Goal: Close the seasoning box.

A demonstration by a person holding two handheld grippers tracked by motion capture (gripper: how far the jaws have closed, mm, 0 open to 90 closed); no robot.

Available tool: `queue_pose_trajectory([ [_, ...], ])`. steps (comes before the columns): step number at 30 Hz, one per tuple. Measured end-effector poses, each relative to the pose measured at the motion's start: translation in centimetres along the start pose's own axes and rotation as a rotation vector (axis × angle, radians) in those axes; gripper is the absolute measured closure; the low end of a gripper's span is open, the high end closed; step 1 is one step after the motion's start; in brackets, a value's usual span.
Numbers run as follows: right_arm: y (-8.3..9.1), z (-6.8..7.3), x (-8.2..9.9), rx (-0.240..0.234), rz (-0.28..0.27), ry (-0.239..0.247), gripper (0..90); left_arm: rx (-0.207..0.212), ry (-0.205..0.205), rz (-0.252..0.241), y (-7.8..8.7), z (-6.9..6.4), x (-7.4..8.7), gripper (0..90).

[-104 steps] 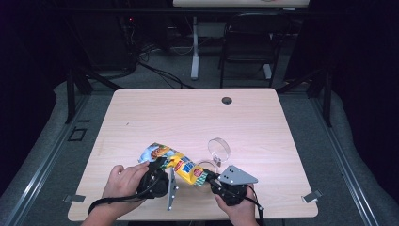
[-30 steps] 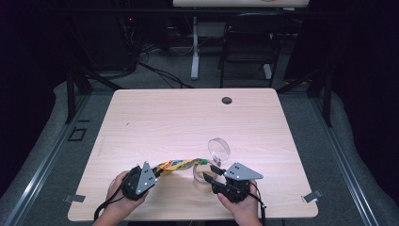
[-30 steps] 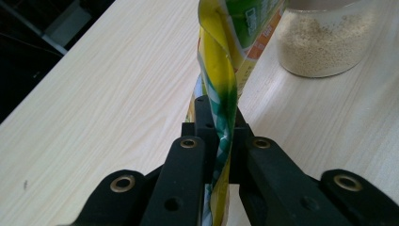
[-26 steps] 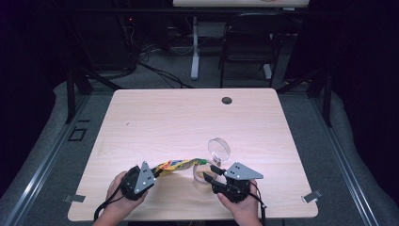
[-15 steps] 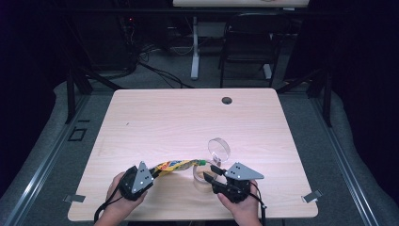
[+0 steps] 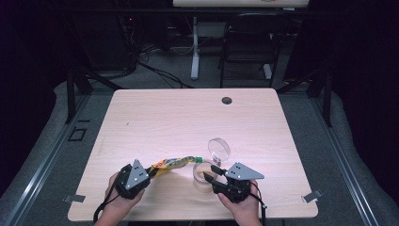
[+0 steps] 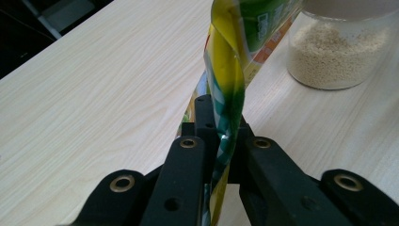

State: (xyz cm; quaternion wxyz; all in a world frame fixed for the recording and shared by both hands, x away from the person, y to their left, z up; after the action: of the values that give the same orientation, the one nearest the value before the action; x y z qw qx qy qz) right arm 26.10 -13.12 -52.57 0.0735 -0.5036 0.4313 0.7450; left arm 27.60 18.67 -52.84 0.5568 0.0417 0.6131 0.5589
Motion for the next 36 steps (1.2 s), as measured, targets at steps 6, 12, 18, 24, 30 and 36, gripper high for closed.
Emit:
queue_pose_trajectory([
  [6,0.0,0.0,0.0,-0.002,-0.003,-0.001,60.5,0.003,0.041,-0.014,-0.1,0.6,0.5,88.6],
  [12,0.1,-0.1,0.0,-0.001,-0.002,-0.002,60.5,0.022,0.101,-0.03,-0.1,1.3,1.0,88.6],
  [18,0.1,-0.1,0.0,-0.001,-0.002,0.0,60.4,0.039,0.155,-0.043,-0.1,2.1,1.7,88.4],
  [24,0.0,-0.2,0.0,-0.004,-0.004,-0.001,60.4,0.063,0.206,-0.063,-0.2,2.7,2.2,88.3],
  [30,0.0,-0.3,0.1,0.001,-0.002,-0.004,60.4,0.083,0.25,-0.076,-0.3,3.3,2.6,88.0],
  [36,-0.1,-0.4,0.1,-0.002,0.001,-0.009,60.5,0.083,0.281,-0.047,-0.7,3.8,3.2,86.9],
])
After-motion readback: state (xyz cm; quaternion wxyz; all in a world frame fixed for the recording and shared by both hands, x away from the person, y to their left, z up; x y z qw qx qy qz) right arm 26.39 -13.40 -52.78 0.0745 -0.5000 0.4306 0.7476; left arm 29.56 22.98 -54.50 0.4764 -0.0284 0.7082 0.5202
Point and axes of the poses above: each handheld gripper's, and its own axes: y roughly backward along the jaws, x roughly out of its underside, z roughly to its left, the point moved 1 cm from there along -y, roughly forward along the jaws, and after that the axes turned 13 degrees about z, right-handed, at the moved point
